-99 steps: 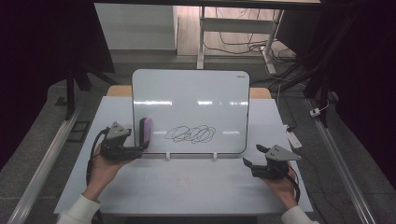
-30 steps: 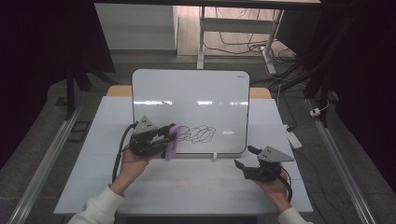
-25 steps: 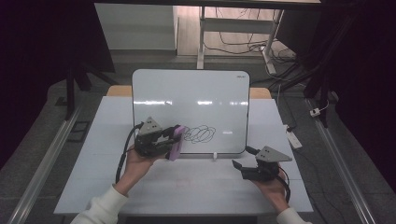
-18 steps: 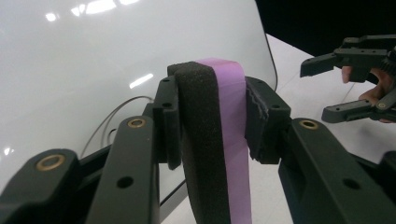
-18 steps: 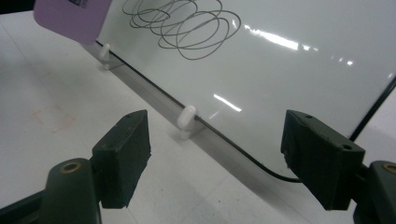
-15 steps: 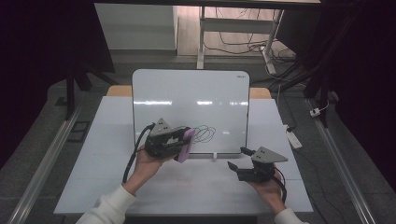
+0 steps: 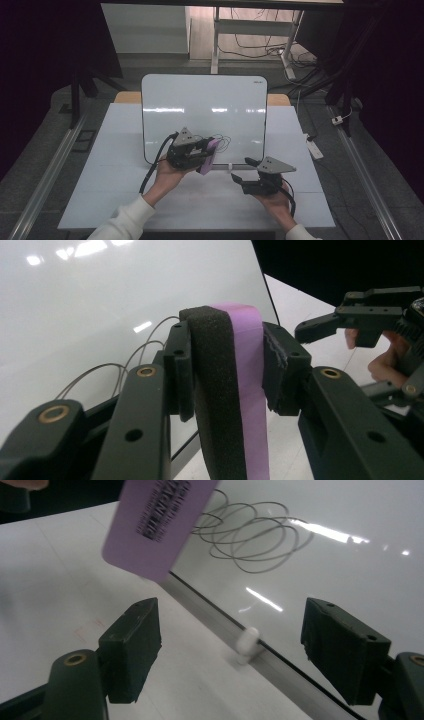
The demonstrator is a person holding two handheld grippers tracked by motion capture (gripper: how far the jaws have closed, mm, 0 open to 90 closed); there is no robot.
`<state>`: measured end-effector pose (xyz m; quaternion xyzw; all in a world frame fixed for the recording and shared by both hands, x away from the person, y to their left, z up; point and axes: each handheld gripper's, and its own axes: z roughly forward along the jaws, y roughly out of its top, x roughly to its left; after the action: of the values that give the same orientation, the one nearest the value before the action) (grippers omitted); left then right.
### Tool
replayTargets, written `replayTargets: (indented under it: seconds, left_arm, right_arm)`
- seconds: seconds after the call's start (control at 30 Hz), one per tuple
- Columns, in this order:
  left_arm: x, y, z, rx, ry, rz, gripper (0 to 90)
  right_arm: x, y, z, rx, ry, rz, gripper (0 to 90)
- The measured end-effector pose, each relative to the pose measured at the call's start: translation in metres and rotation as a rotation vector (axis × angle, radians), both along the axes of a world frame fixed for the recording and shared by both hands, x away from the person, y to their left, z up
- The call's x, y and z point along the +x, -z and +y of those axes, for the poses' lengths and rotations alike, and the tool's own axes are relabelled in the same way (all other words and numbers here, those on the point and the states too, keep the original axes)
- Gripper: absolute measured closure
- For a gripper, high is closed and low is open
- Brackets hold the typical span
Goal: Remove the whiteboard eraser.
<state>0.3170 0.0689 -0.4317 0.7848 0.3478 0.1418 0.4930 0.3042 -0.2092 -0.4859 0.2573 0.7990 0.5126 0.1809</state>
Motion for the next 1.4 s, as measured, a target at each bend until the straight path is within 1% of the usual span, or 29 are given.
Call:
replayTargets:
  seconds: [0.07, 0.1, 0.17, 0.2, 0.23, 0.27, 0.3, 0.33, 0.37, 0.4, 0.43, 0.57, 0.67, 0.73, 0.77, 0.8, 0.83, 0.87, 0.93, 1.03, 1.17, 1.2, 1.27, 1.3, 1.33, 1.37, 1.4]
  left_arm:
    - [0.001, 0.001, -0.003, 0.002, 0.005, 0.003, 60.0]
    - [0.001, 0.002, -0.005, 0.003, 0.008, 0.003, 60.0]
    - [0.002, 0.003, -0.008, 0.003, 0.012, 0.005, 60.0]
    - [0.002, 0.004, -0.009, 0.003, 0.014, 0.004, 60.0]
    - [0.002, 0.004, -0.010, 0.003, 0.015, 0.002, 60.0]
    - [0.002, 0.004, -0.011, 0.003, 0.018, 0.002, 60.0]
    - [0.001, 0.004, -0.013, 0.002, 0.022, -0.004, 60.0]
    - [0.001, 0.004, -0.014, 0.000, 0.025, -0.005, 60.0]
    - [0.001, 0.004, -0.014, 0.000, 0.025, -0.005, 60.0]
    - [0.000, 0.004, -0.016, -0.003, 0.027, -0.007, 60.0]
    - [0.000, 0.004, -0.016, -0.003, 0.027, -0.007, 60.0]
    - [0.001, 0.005, -0.017, -0.009, 0.026, -0.005, 59.9]
    - [0.001, 0.005, -0.018, -0.008, 0.027, -0.007, 59.9]
    - [0.001, 0.006, -0.018, -0.007, 0.030, -0.009, 59.9]
    - [0.001, 0.006, -0.018, -0.007, 0.030, -0.009, 59.9]
    - [0.000, 0.006, -0.019, -0.004, 0.033, -0.008, 59.9]
    - [0.000, 0.006, -0.019, -0.004, 0.033, -0.008, 59.9]
    - [0.000, 0.006, -0.020, -0.008, 0.037, -0.006, 59.9]
    - [-0.001, 0.006, -0.022, -0.010, 0.042, -0.010, 59.9]
    - [-0.004, 0.006, -0.023, -0.006, 0.042, -0.023, 59.9]
    - [-0.003, 0.005, -0.021, -0.013, 0.046, -0.015, 59.9]
    - [-0.003, 0.005, -0.019, -0.019, 0.050, -0.008, 59.6]
    - [-0.003, 0.005, -0.018, -0.023, 0.050, -0.008, 58.9]
    - [-0.003, 0.004, -0.016, -0.031, 0.053, -0.005, 58.2]
    - [-0.003, 0.004, -0.016, -0.031, 0.053, -0.005, 57.3]
    - [-0.003, 0.003, -0.015, -0.038, 0.057, -0.002, 54.2]
    - [-0.002, 0.002, -0.013, -0.055, 0.068, 0.009, 48.5]
  right_arm:
    - [0.000, 0.000, 0.009, 0.009, -0.005, 0.010, 23.3]
    - [0.001, 0.001, 0.013, 0.021, -0.012, 0.017, 23.3]
    - [0.001, 0.001, 0.016, 0.024, -0.013, 0.022, 23.2]
    - [0.002, 0.000, 0.023, 0.038, -0.016, 0.025, 23.2]
    - [0.002, 0.000, 0.023, 0.038, -0.016, 0.025, 23.2]
    - [0.003, -0.001, 0.029, 0.048, -0.015, 0.031, 23.2]
    - [0.003, -0.001, 0.031, 0.056, -0.014, 0.040, 23.2]
    - [0.004, -0.001, 0.033, 0.066, -0.014, 0.048, 23.2]
    - [0.004, -0.001, 0.033, 0.066, -0.014, 0.048, 23.2]
    - [0.005, -0.002, 0.037, 0.079, -0.005, 0.056, 23.2]
    - [0.005, -0.002, 0.037, 0.079, -0.005, 0.056, 23.2]
    - [0.006, -0.003, 0.045, 0.111, 0.011, 0.074, 23.2]
    - [0.006, -0.004, 0.049, 0.117, 0.022, 0.070, 23.2]
    - [0.007, -0.004, 0.050, 0.129, 0.037, 0.086, 23.2]
    - [0.007, -0.004, 0.050, 0.129, 0.037, 0.086, 23.2]
    - [0.009, -0.003, 0.050, 0.153, 0.045, 0.107, 23.4]
    - [0.009, -0.003, 0.050, 0.153, 0.045, 0.107, 23.4]
    - [0.011, -0.003, 0.050, 0.179, 0.048, 0.127, 24.6]
    - [0.012, -0.003, 0.050, 0.196, 0.048, 0.136, 26.1]
    - [0.011, -0.003, 0.051, 0.205, 0.044, 0.134, 31.7]
    - [0.011, -0.004, 0.050, 0.210, 0.046, 0.132, 34.5]
    - [0.010, -0.006, 0.049, 0.203, 0.052, 0.115, 36.3]
    - [0.009, -0.008, 0.048, 0.186, 0.056, 0.091, 37.2]
    - [0.008, -0.008, 0.048, 0.182, 0.057, 0.081, 37.5]
    - [0.008, -0.009, 0.048, 0.177, 0.057, 0.072, 38.0]
    - [0.008, -0.009, 0.048, 0.171, 0.051, 0.068, 38.4]
    - [0.008, -0.009, 0.048, 0.169, 0.044, 0.066, 38.7]
